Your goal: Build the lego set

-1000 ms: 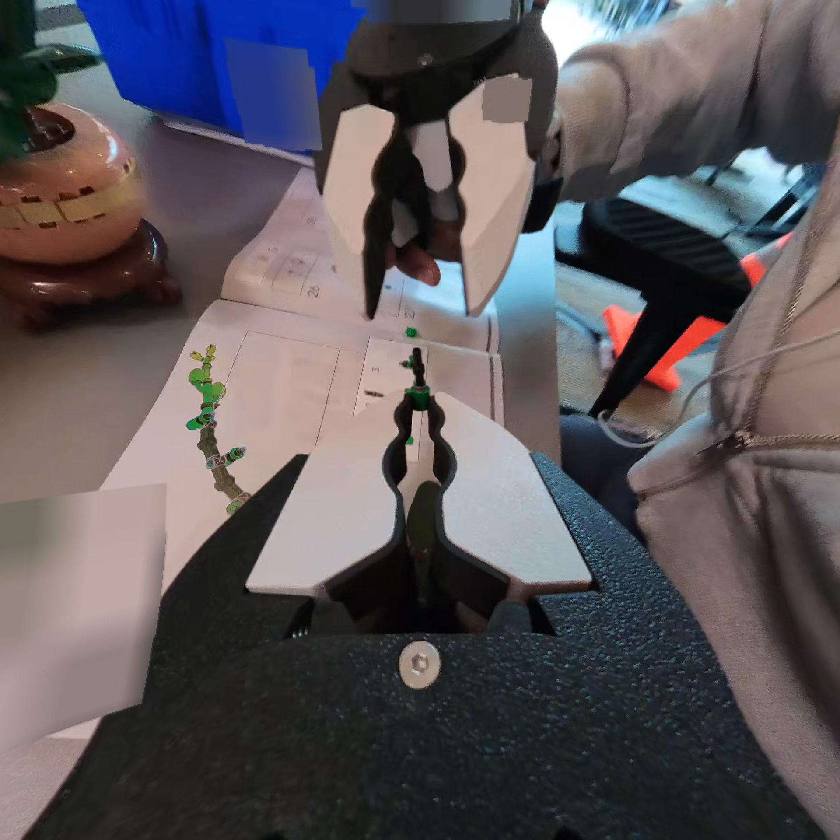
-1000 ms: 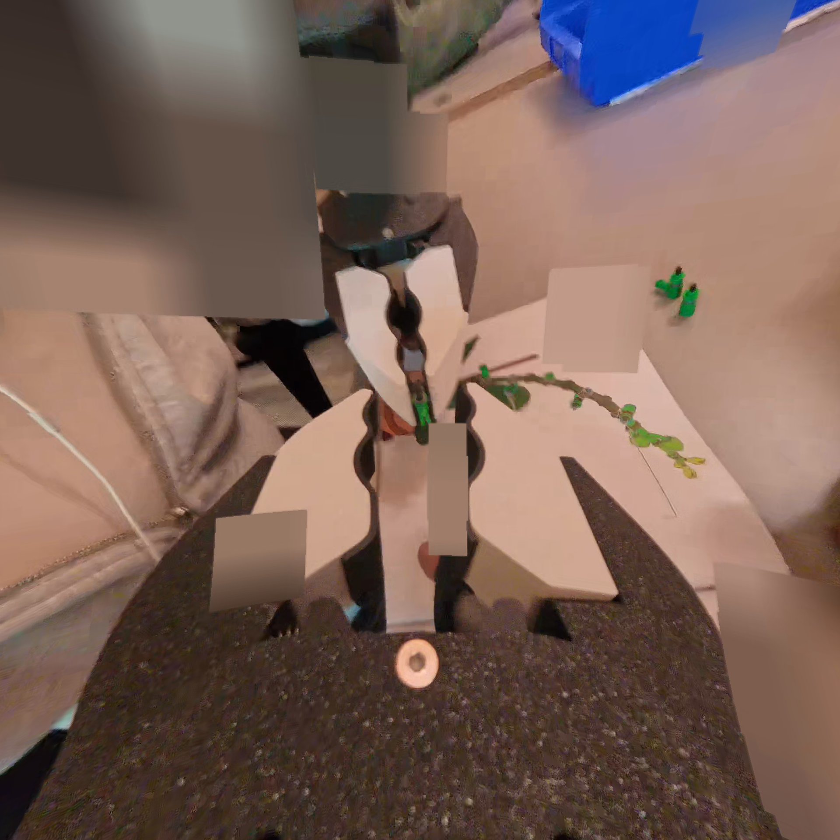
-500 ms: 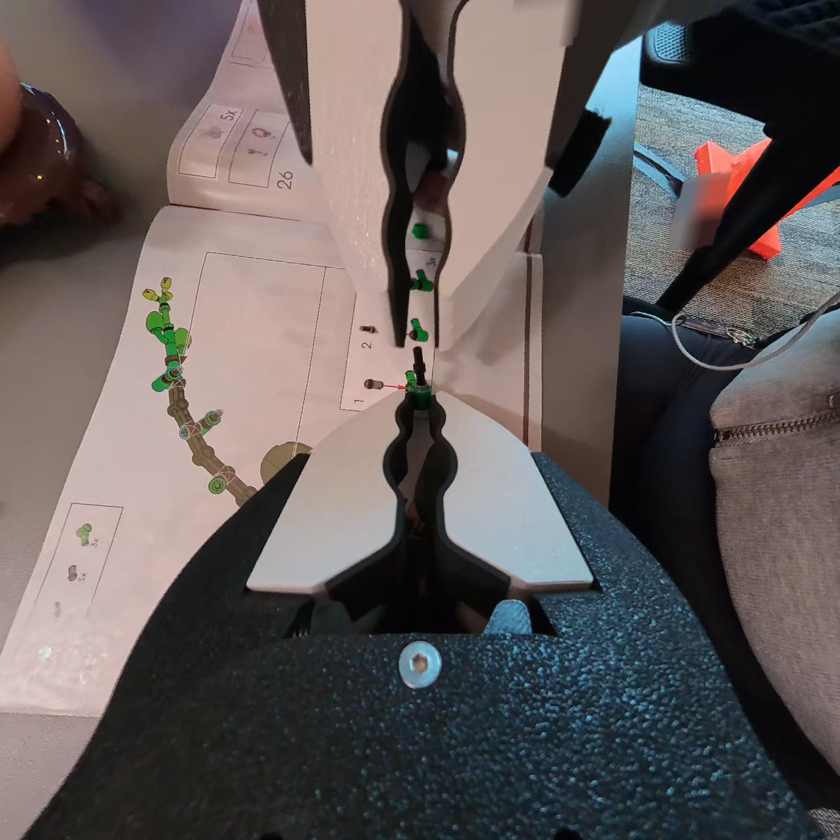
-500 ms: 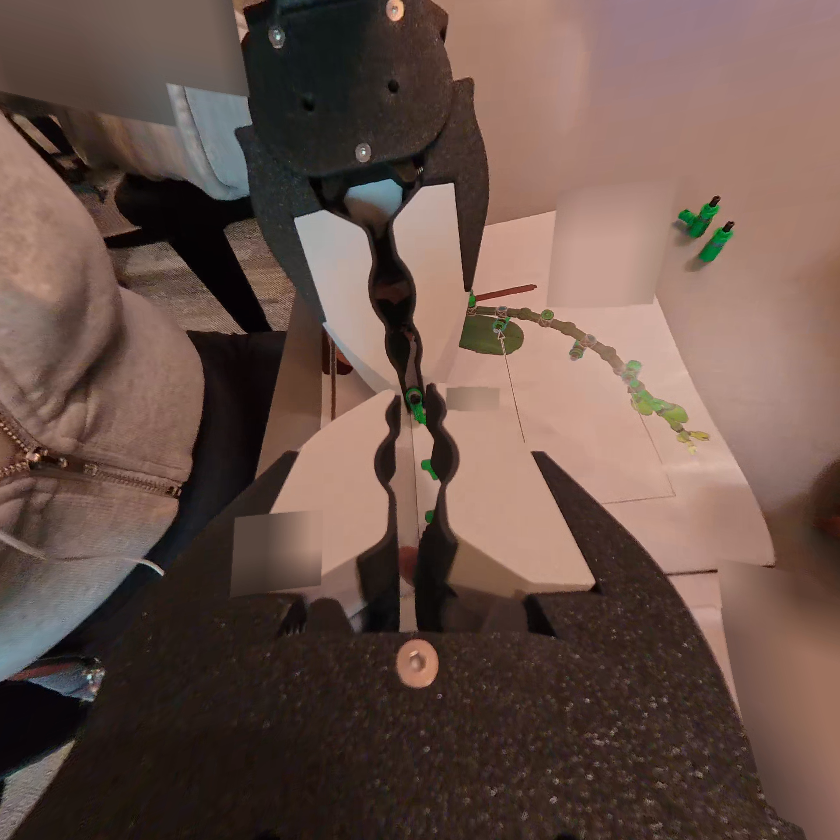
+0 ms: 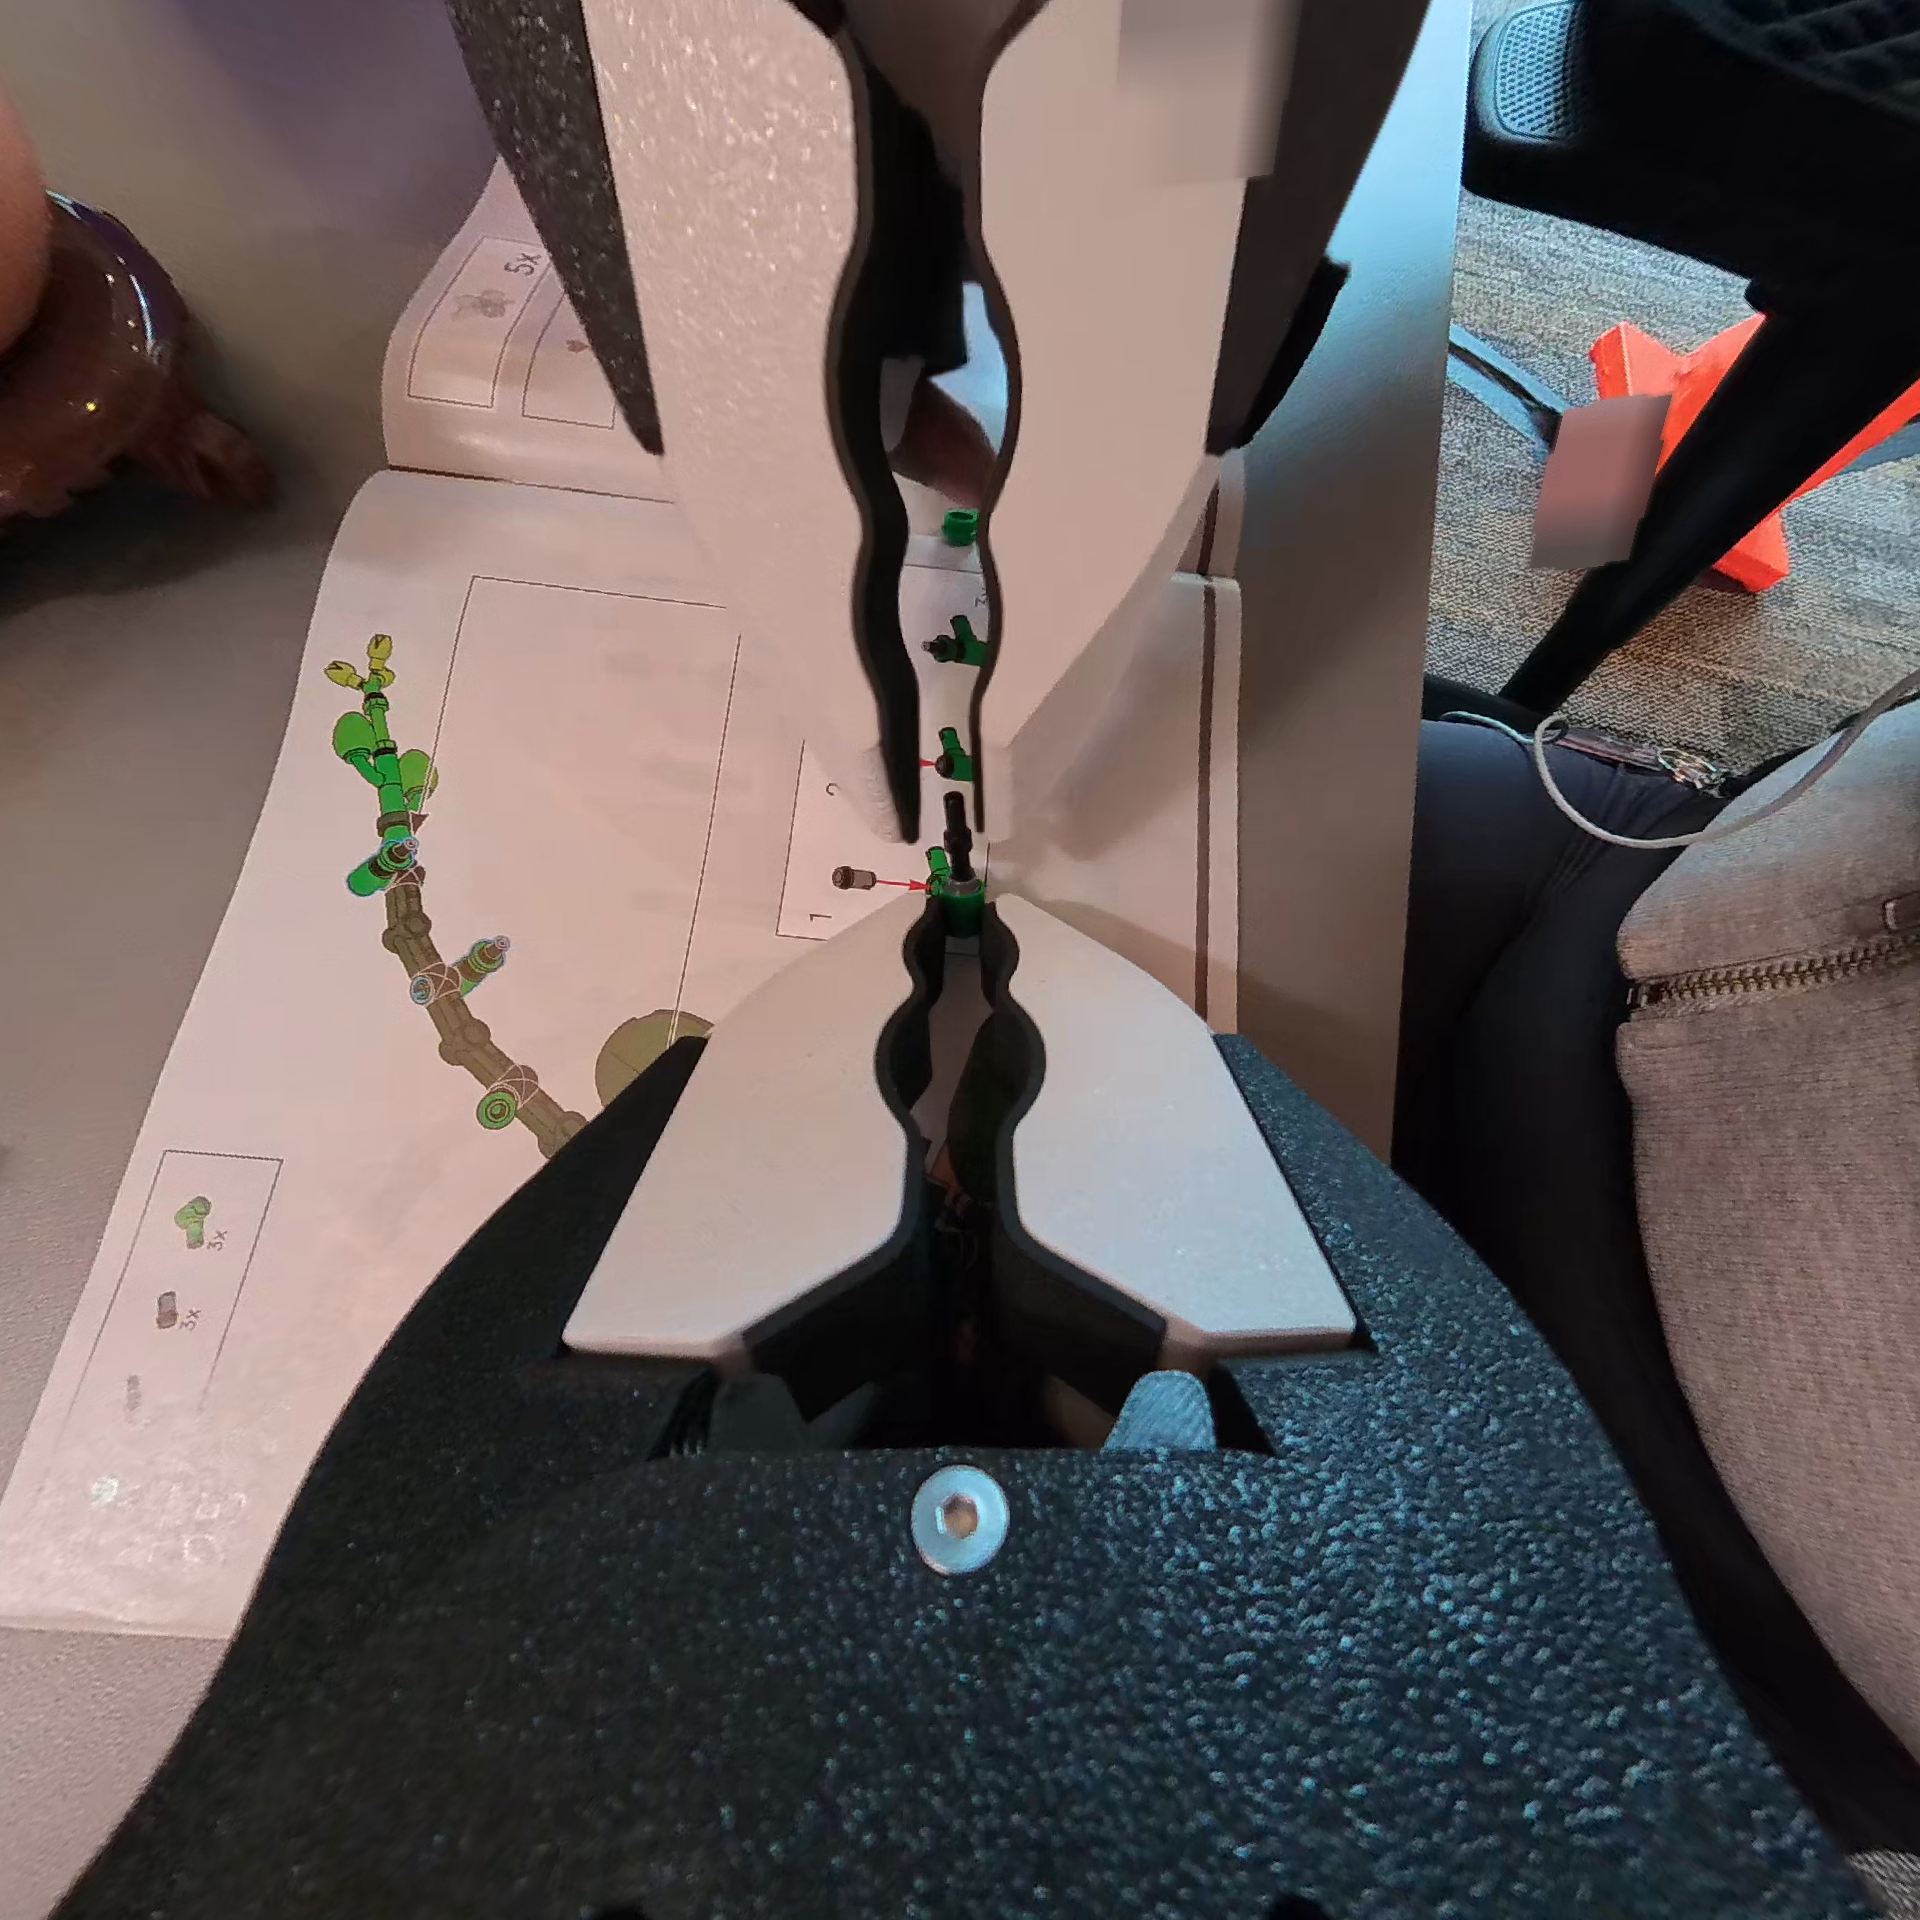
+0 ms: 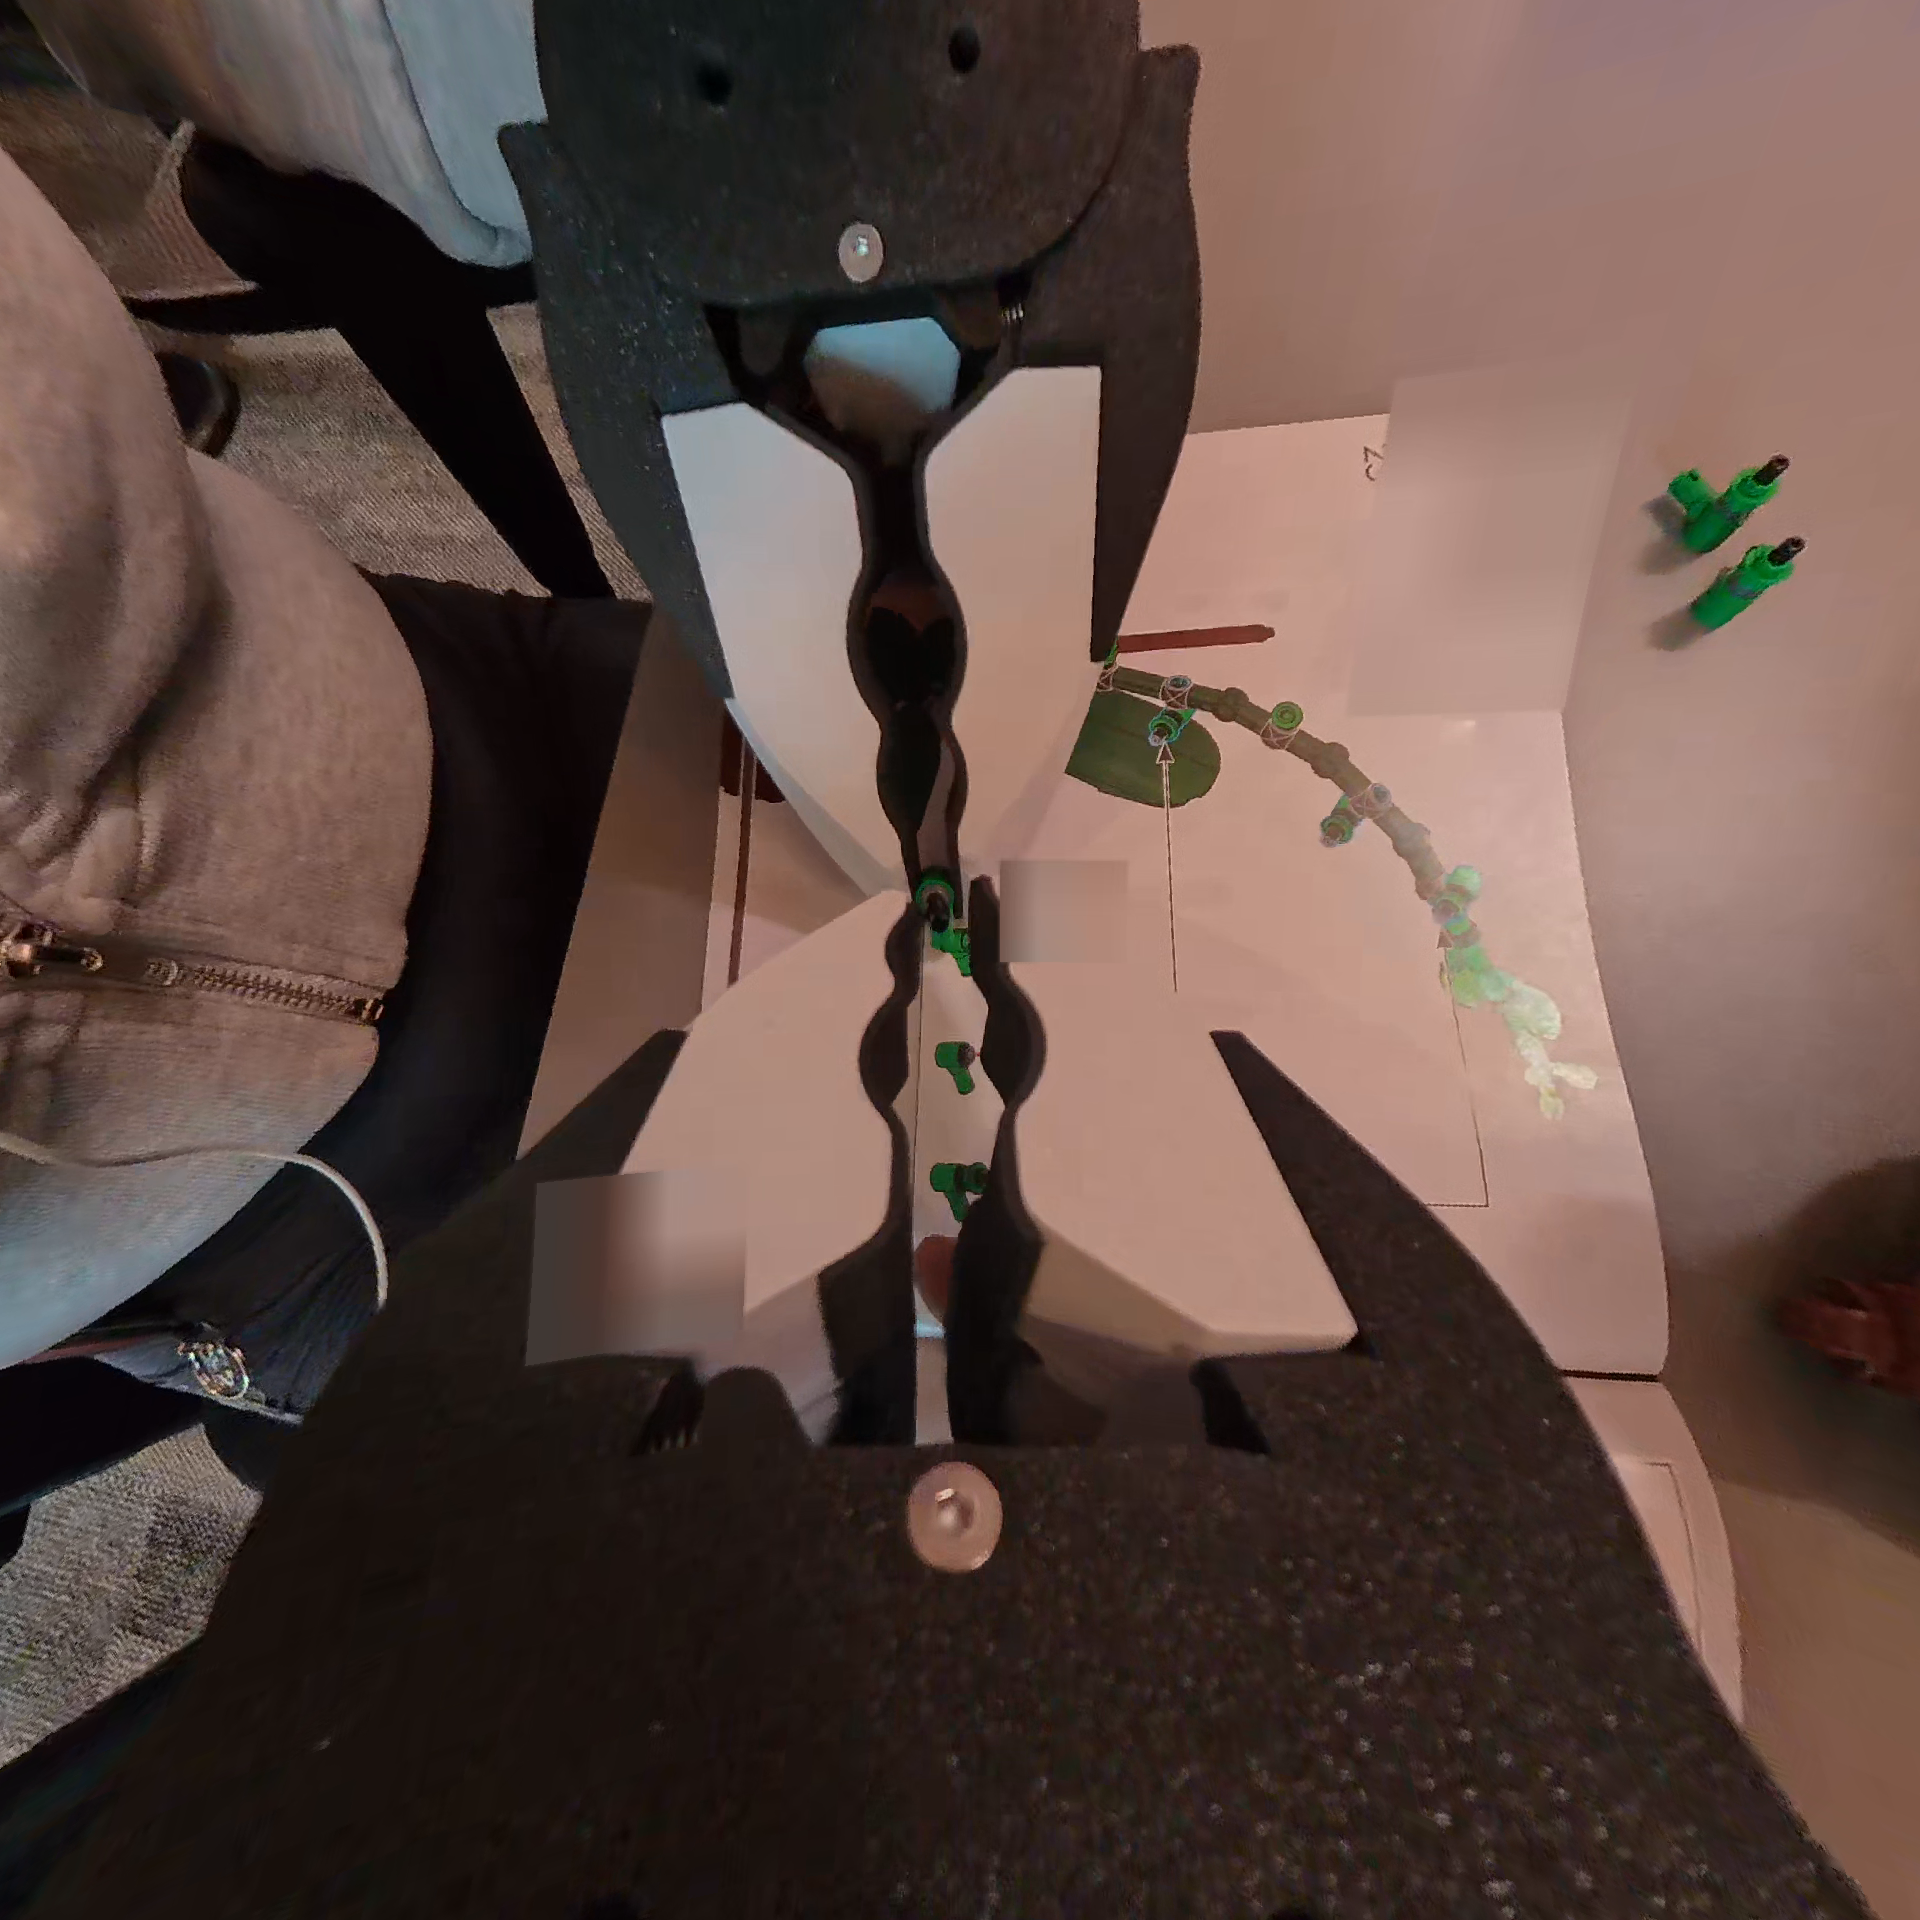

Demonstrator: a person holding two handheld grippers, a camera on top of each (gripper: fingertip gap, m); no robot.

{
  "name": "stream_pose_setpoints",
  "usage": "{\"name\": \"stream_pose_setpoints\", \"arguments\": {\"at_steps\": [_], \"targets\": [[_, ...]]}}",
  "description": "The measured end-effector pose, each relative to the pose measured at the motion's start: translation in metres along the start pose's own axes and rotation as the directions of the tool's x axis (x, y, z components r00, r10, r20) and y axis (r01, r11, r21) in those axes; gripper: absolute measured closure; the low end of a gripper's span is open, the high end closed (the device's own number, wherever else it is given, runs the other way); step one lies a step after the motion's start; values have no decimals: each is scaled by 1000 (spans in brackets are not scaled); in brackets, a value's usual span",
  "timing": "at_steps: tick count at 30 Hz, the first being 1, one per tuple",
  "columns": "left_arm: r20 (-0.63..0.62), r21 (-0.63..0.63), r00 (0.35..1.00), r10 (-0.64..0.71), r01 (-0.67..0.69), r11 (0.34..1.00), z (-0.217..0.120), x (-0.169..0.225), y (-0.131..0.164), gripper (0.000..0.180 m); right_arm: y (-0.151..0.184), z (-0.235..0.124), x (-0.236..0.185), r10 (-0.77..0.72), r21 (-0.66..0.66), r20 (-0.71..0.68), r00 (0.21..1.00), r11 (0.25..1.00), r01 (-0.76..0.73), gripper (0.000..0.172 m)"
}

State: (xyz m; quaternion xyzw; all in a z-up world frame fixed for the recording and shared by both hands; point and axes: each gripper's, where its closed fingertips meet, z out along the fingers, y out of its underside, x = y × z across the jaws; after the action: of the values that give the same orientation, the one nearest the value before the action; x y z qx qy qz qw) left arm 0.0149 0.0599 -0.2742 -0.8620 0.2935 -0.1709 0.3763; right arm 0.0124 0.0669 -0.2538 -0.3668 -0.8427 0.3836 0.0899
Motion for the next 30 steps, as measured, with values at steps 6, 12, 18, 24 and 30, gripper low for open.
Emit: {"name": "stream_pose_setpoints", "arguments": {"at_steps": [6, 12, 18, 24, 30], "targets": [[-2, 0, 1000, -2, 2, 1000, 0, 0, -1, 175, 2, 1, -2, -22, -21, -7, 1000, 1000, 22, 169], [-5, 0, 1000, -8, 8, 1000, 0, 0, 0, 175, 2, 1, -2, -41, -3, -34, 999, 999, 41, 169], [-10, 0, 1000, -16, 16, 1000, -1, 0, 0, 175, 1, 1, -2, -58, 40, -82, 995, 997, 62, 170], [-10, -1, 1000, -10, 10, 1000, 0, 1, 0, 175, 2, 9, -5, -78, 5, -42, 996, 997, 78, 172], [-11, -1, 1000, -12, 12, 1000, 0, 0, 0, 175, -6, -3, -5, -20, 61, -4, 1000, 998, 20, 151]]}}
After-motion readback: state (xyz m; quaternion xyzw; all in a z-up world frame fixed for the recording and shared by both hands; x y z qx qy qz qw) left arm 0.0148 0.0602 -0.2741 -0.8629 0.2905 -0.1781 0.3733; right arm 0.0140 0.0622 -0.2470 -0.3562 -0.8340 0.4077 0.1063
